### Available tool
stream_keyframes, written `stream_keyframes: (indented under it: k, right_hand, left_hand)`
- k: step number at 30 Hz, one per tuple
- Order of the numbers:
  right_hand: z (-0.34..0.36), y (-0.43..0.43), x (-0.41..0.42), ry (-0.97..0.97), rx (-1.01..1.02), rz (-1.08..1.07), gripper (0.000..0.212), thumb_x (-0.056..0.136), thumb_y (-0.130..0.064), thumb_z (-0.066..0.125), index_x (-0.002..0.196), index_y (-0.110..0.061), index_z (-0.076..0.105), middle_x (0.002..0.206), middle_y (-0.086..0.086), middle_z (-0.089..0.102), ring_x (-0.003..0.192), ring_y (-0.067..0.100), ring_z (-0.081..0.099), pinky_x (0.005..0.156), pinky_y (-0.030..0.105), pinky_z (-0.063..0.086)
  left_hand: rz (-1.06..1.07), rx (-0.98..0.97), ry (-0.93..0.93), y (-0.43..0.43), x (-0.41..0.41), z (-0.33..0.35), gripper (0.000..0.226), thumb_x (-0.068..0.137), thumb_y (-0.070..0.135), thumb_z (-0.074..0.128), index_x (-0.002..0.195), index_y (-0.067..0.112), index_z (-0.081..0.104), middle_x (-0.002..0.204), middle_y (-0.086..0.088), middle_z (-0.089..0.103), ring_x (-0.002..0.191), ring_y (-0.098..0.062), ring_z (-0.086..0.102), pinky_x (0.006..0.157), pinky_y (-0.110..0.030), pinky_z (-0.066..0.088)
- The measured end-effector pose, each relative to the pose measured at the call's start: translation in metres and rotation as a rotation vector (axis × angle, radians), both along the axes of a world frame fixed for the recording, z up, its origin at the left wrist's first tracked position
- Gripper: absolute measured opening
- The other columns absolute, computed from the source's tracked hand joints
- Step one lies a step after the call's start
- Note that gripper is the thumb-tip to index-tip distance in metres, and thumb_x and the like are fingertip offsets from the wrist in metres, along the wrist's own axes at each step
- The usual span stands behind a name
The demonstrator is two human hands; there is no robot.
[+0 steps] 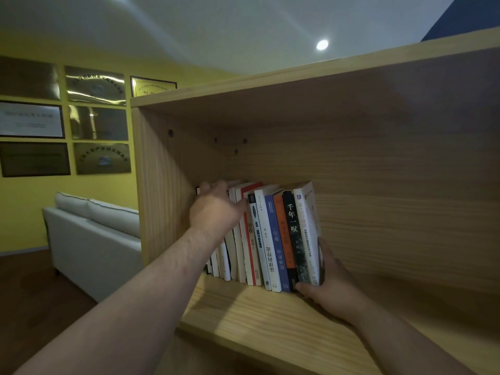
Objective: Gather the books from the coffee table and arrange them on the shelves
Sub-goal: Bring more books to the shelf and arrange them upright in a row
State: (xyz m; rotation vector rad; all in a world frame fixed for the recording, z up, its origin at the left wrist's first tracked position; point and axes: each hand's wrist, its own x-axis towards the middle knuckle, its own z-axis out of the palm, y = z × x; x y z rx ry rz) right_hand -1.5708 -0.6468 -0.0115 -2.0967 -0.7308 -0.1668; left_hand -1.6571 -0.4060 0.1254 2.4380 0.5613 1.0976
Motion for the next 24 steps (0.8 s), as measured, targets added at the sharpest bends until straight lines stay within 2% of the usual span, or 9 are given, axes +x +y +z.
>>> stream_keyframes:
  k: [2,4,7,9,13,16,19,20,24]
  right_hand:
    - [0.000,0.000,0.000,0.004,0.000,-0.003,0.124,0.070,-0.045,0.088,0.153,-0.056,-0.003,0.144,-0.007,0.051,0.120,0.012,0.054,0.098,0.037,0.055]
    - [-0.001,0.000,0.001,0.010,-0.005,-0.011,0.125,0.070,-0.044,0.089,0.153,-0.056,-0.003,0.144,-0.007,0.050,0.117,0.010,0.052,0.097,0.036,0.054]
    - [0.000,0.000,0.000,0.025,0.007,-0.013,0.126,0.068,-0.044,0.090,0.153,-0.056,-0.003,0.145,-0.007,0.049,0.116,0.010,0.051,0.098,0.038,0.054]
    - [0.001,0.000,-0.001,0.038,0.011,-0.013,0.126,0.067,-0.046,0.089,0.154,-0.056,-0.001,0.145,-0.006,0.049,0.121,0.013,0.054,0.101,0.042,0.055]
    - [0.001,0.001,-0.001,0.047,0.012,-0.013,0.126,0.065,-0.047,0.089,0.154,-0.055,0.000,0.145,-0.006,0.049,0.125,0.015,0.054,0.102,0.044,0.055]
    - [0.000,0.001,0.000,0.047,0.014,-0.012,0.126,0.064,-0.047,0.089,0.154,-0.055,0.001,0.143,-0.007,0.050,0.124,0.015,0.054,0.101,0.043,0.055]
    - [0.001,0.000,0.000,0.054,0.024,-0.001,0.125,0.062,-0.046,0.090,0.153,-0.057,0.004,0.141,-0.007,0.052,0.124,0.015,0.056,0.100,0.043,0.056]
    - [0.001,0.000,0.000,0.057,0.027,-0.001,0.125,0.062,-0.046,0.090,0.153,-0.056,0.004,0.140,-0.007,0.052,0.124,0.015,0.056,0.100,0.043,0.056]
    - [0.001,-0.001,-0.002,0.069,0.034,-0.004,0.126,0.061,-0.045,0.089,0.153,-0.057,0.004,0.141,-0.007,0.052,0.121,0.013,0.057,0.099,0.041,0.056]
  left_hand:
    - [0.011,-0.003,-0.048,0.000,0.002,-0.001,0.051,0.081,0.052,0.069,0.118,0.018,0.059,0.123,-0.011,0.055,0.079,-0.019,0.057,0.053,-0.021,0.038]
    - [0.006,-0.033,-0.063,-0.001,0.003,0.003,0.047,0.078,0.049,0.072,0.113,0.019,0.060,0.112,-0.007,0.061,0.071,-0.013,0.053,0.049,-0.019,0.036]
    - [-0.027,-0.110,-0.069,-0.001,0.004,0.007,0.042,0.076,0.044,0.074,0.107,0.020,0.060,0.100,-0.002,0.066,0.078,-0.017,0.065,0.061,-0.027,0.056]
    - [-0.026,-0.124,-0.088,-0.001,0.001,0.007,0.040,0.074,0.042,0.076,0.103,0.021,0.059,0.094,0.001,0.066,0.076,-0.016,0.065,0.062,-0.027,0.057]
    - [-0.030,-0.140,-0.137,-0.001,-0.009,0.005,0.049,0.068,0.045,0.076,0.107,0.021,0.061,0.085,0.002,0.067,0.072,-0.017,0.068,0.060,-0.034,0.061]
    - [-0.028,-0.185,-0.222,-0.002,-0.014,-0.006,0.059,0.066,0.045,0.075,0.118,0.025,0.056,0.097,0.002,0.067,0.078,-0.017,0.070,0.063,-0.036,0.062]
    - [-0.076,-0.380,-0.285,-0.008,-0.013,-0.033,0.087,0.066,0.049,0.084,0.136,0.022,0.041,0.123,0.000,0.059,0.107,-0.021,0.065,0.083,-0.042,0.061]
    - [-0.087,-0.432,-0.268,-0.012,-0.013,-0.046,0.093,0.065,0.050,0.087,0.138,0.020,0.039,0.126,0.000,0.057,0.110,-0.022,0.062,0.085,-0.041,0.059]
    - [-0.083,-0.408,-0.213,-0.023,-0.010,-0.088,0.061,0.070,0.045,0.086,0.106,0.025,0.042,0.105,0.003,0.058,0.089,-0.018,0.065,0.071,-0.042,0.063]
